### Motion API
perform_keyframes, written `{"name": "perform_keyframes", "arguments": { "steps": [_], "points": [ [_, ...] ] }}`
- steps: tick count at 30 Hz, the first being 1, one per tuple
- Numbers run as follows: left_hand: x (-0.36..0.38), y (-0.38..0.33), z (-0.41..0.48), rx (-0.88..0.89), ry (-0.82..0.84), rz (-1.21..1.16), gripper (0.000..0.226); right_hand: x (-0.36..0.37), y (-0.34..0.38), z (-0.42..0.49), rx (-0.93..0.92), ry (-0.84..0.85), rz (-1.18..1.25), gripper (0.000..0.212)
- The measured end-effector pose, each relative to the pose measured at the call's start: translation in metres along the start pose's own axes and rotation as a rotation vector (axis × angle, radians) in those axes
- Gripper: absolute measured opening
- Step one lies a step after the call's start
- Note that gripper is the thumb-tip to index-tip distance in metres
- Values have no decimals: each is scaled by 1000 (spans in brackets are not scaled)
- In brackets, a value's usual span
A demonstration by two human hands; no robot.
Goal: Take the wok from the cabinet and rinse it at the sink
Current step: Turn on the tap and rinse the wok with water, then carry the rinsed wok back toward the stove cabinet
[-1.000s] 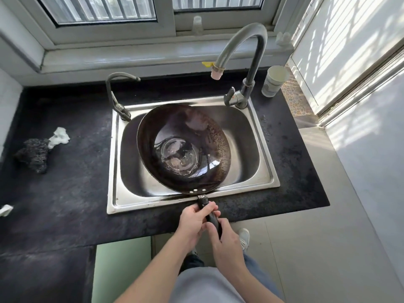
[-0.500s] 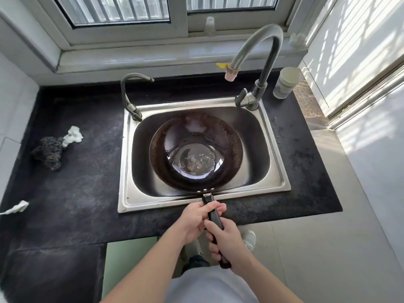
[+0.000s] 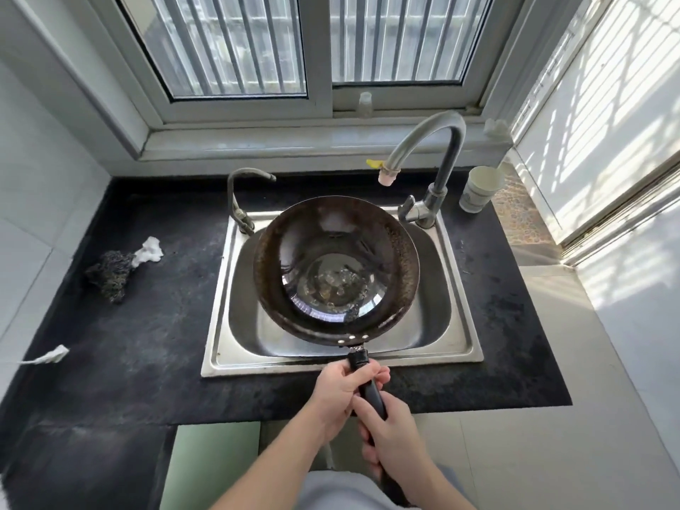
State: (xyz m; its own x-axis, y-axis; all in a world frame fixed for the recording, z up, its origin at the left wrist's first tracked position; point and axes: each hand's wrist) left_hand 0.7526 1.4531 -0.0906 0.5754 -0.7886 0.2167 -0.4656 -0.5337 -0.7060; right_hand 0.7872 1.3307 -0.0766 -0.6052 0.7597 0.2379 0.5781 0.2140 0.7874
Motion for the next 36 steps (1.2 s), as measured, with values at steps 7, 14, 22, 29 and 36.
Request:
{"name": "perform_keyframes", "arguments": {
  "steps": [7, 14, 22, 29, 36],
  "points": [
    [41, -3, -10, 54, -135, -87, 23, -41, 20, 0, -2, 107, -115, 29],
    [98, 14, -30, 136, -346, -299, 20, -90, 37, -9, -42, 298, -366, 31],
    [119, 56, -74, 267, -538, -534, 19, -105, 43, -37, 8, 612, -460, 29],
    [117, 102, -124, 405, -665, -712, 34, -89, 28, -62, 119, 891, -570, 30],
    [126, 152, -182, 494, -855, -793, 32, -66, -1, -110, 349, 1065, -642, 19]
  ]
}}
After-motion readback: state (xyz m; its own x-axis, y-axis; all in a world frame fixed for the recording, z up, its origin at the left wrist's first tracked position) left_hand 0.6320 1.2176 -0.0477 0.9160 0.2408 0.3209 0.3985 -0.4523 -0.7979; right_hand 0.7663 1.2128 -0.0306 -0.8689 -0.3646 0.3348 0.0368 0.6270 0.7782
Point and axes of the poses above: each hand's wrist, its own z-axis towards the middle knuckle, its own x-axis out of the palm, y = z × x, and after that the axes turned 14 degrees about z, right-handed
